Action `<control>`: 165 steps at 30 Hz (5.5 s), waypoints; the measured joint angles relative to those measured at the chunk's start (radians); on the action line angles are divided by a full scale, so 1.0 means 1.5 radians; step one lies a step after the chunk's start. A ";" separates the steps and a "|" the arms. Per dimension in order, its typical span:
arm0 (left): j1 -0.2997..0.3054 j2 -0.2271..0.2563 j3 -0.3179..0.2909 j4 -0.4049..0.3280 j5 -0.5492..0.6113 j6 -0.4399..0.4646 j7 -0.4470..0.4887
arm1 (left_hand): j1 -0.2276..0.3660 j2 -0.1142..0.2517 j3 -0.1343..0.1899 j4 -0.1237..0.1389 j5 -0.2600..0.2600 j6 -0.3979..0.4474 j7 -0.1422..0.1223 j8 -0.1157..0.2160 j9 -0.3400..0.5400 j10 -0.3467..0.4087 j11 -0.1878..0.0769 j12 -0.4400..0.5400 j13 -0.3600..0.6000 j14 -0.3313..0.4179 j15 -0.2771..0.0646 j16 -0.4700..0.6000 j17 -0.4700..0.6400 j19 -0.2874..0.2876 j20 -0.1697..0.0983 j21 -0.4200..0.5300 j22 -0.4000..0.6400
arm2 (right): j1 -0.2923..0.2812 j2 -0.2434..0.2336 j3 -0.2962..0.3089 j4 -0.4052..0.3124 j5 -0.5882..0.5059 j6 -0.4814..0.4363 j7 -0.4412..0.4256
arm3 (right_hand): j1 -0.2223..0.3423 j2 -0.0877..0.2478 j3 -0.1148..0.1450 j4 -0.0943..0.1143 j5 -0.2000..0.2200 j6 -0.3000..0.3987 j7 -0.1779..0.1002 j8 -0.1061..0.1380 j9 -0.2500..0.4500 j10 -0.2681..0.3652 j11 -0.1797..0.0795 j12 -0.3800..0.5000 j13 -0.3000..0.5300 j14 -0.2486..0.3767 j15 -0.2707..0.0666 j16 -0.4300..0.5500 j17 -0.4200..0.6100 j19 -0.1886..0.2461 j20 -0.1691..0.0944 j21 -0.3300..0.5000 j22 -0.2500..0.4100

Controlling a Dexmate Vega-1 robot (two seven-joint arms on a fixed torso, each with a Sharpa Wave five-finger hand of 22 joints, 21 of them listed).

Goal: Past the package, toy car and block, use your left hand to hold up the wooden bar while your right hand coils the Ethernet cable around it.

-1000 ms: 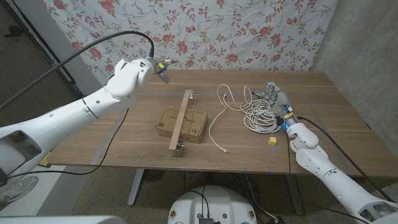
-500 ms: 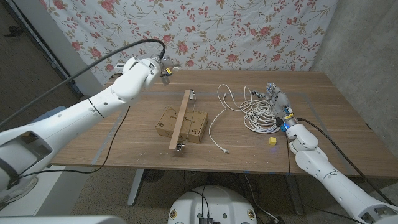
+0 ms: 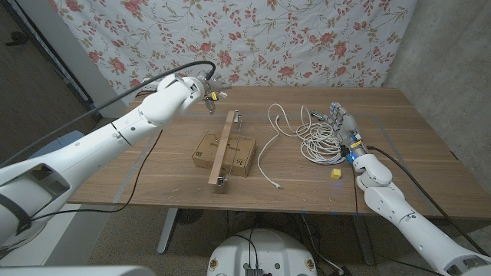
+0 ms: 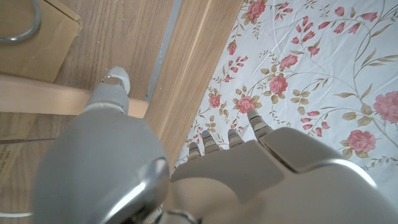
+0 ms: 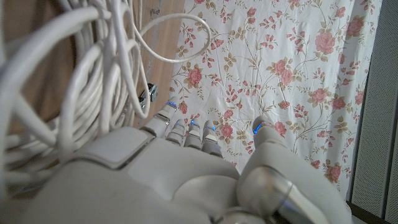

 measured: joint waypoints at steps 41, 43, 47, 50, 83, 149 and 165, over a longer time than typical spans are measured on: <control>-0.068 0.026 0.080 0.047 0.186 -0.302 0.166 | 0.025 0.011 -0.118 0.000 0.129 0.001 0.037 -0.005 0.006 -0.055 0.005 -0.011 0.003 -0.005 0.005 -0.001 0.000 0.012 -0.003 -0.033 0.003 | -0.025 0.009 0.002 -0.035 -0.022 -0.005 -0.068 | -0.014 0.003 0.000 0.006 -0.003 0.000 0.000 0.000 0.000 0.004 0.004 0.003 0.000 0.005 0.005 0.000 0.001 0.004 0.004 0.000 0.000; -0.072 0.028 0.085 0.052 0.198 -0.318 0.194 | 0.025 0.011 -0.122 0.001 0.133 0.001 0.037 -0.005 0.006 -0.055 0.005 -0.011 0.003 -0.005 0.005 -0.001 0.000 0.012 -0.003 -0.033 0.003 | -0.029 0.010 0.004 -0.037 -0.022 -0.003 -0.070 | -0.014 0.003 0.000 0.006 -0.003 0.000 0.000 0.000 0.000 0.006 0.006 0.003 0.000 0.005 0.005 0.000 0.001 0.004 0.004 0.000 0.000; -0.080 0.031 0.096 0.061 0.223 -0.338 0.219 | 0.024 0.011 -0.125 0.002 0.136 0.001 0.037 -0.005 0.006 -0.055 0.005 -0.011 0.003 -0.005 0.005 -0.001 0.000 0.009 0.000 -0.033 0.003 | -0.033 0.012 0.006 -0.037 -0.022 0.002 -0.073 | -0.014 0.003 0.000 0.006 -0.003 0.000 0.000 0.000 0.000 0.006 0.006 0.003 0.000 0.005 0.005 0.000 0.001 0.007 0.000 0.000 0.000; -0.086 0.031 0.104 0.069 0.238 -0.351 0.234 | 0.022 0.013 -0.131 0.002 0.139 0.001 0.037 -0.005 0.006 -0.055 0.005 -0.010 0.003 -0.005 0.005 -0.001 0.000 0.015 -0.006 -0.033 0.003 | -0.035 0.013 0.008 -0.037 -0.022 0.006 -0.075 | -0.014 0.003 0.000 0.006 -0.003 0.000 0.000 0.000 0.000 0.008 0.008 0.003 0.000 0.005 0.005 0.000 0.001 0.007 0.000 0.000 0.000; -0.126 0.009 0.161 0.167 0.248 -0.386 0.362 | 0.170 0.137 -0.147 -0.009 0.097 0.013 -0.017 0.064 -0.002 0.114 -0.028 0.065 -0.005 0.157 -0.066 0.015 -0.005 0.188 -0.130 0.001 0.002 | -0.006 0.026 0.008 0.010 -0.017 0.025 -0.051 | -0.014 0.003 0.000 0.006 -0.003 0.004 -0.004 0.000 0.000 0.012 0.012 0.003 0.000 0.011 0.011 0.000 0.002 0.012 0.005 -0.004 0.000; -0.108 -0.145 0.073 0.254 -0.237 -0.093 0.033 | 0.172 0.040 -0.117 0.059 -0.054 0.712 0.076 0.496 0.366 0.694 0.042 0.718 0.687 0.915 -0.011 0.454 0.452 0.521 -0.136 0.546 0.065 | 0.041 0.018 0.001 0.067 -0.021 0.031 -0.015 | -0.023 0.002 0.000 0.006 -0.003 0.012 -0.012 0.000 0.000 0.013 0.013 0.003 0.000 0.022 0.009 0.000 0.002 0.019 0.012 -0.006 0.000; -0.073 -0.145 0.019 0.233 -0.413 0.027 0.073 | 0.155 0.024 -0.051 -0.007 -0.098 0.768 0.075 0.534 0.370 0.868 0.020 0.782 0.679 1.001 -0.093 0.514 0.448 0.565 -0.160 0.573 0.032 | 0.029 0.009 0.005 0.049 -0.027 0.032 -0.025 | -0.023 0.002 0.000 0.006 -0.003 0.017 -0.007 0.003 0.000 0.022 0.014 0.003 0.000 0.021 0.009 0.000 0.002 0.019 0.012 -0.006 0.000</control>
